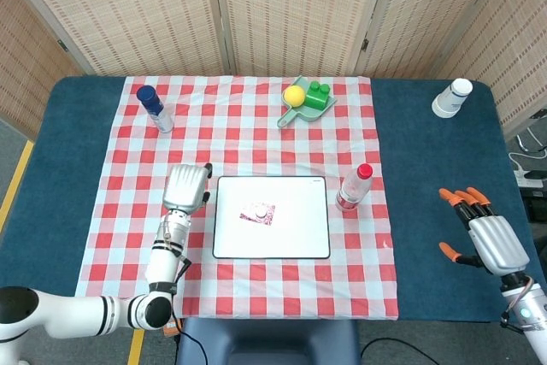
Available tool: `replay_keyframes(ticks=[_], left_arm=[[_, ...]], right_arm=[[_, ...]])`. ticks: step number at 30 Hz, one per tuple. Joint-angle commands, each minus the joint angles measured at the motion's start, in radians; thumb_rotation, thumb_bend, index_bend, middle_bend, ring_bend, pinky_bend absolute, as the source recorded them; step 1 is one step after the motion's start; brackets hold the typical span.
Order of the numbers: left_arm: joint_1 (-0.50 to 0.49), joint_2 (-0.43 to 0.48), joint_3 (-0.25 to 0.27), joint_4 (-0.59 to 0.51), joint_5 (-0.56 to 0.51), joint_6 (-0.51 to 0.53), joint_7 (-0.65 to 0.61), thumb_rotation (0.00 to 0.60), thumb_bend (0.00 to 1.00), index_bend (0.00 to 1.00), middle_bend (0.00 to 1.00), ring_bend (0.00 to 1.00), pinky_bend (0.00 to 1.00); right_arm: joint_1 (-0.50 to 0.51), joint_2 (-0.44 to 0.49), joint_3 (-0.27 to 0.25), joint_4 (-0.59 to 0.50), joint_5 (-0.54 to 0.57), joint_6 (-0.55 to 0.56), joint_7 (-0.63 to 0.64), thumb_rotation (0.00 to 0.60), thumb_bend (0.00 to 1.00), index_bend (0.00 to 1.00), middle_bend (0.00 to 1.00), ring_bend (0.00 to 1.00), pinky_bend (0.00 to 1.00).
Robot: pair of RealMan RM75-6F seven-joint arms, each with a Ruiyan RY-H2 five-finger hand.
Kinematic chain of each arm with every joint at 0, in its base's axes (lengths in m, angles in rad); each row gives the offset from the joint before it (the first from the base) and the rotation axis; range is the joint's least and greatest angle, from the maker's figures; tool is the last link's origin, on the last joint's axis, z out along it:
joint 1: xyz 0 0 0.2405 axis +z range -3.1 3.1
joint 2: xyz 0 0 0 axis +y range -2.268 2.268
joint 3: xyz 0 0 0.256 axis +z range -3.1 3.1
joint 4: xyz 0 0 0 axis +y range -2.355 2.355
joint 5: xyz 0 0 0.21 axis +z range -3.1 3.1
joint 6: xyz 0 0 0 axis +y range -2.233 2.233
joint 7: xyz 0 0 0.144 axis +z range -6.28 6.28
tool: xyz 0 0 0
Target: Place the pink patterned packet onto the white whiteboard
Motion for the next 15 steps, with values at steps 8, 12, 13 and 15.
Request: replay_keyframes(ticks=[8, 12, 13, 15], left_arm=[[0.441, 0.208, 0.269, 0.004, 0.396, 0.265, -0.579, 0.6, 0.19, 0.0, 0.0, 0.0, 0.11], [0.507, 0.197, 0.3, 0.091, 0.445, 0.268, -0.646, 0.6, 0.19, 0.0, 0.0, 0.0, 0.02], [0.521, 0.191, 0.304, 0.111, 0.458, 0.269, -0.666, 0.6, 0.19, 0.0, 0.0, 0.0, 0.01], [0.544, 0.186, 0.311, 0.143, 0.482, 0.257, -0.708, 0.6, 0.19, 0.0, 0.0, 0.0, 0.01]], right_arm=[[0.006, 0.006, -0.006, -0.011, -0.001, -0.017, -0.004, 0.6, 0.21, 0.04, 0.14, 0.03, 0.07], [0.005, 0.008, -0.006, -0.012, -0.003, -0.014, -0.003, 0.6, 0.21, 0.04, 0.14, 0.03, 0.07], [0.004, 0.008, -0.006, -0.013, -0.003, -0.012, -0.004, 0.6, 0.21, 0.04, 0.14, 0.03, 0.07], [0.001, 0.009, -0.005, -0.016, -0.003, -0.005, -0.009, 0.6, 0.21, 0.04, 0.14, 0.03, 0.07]])
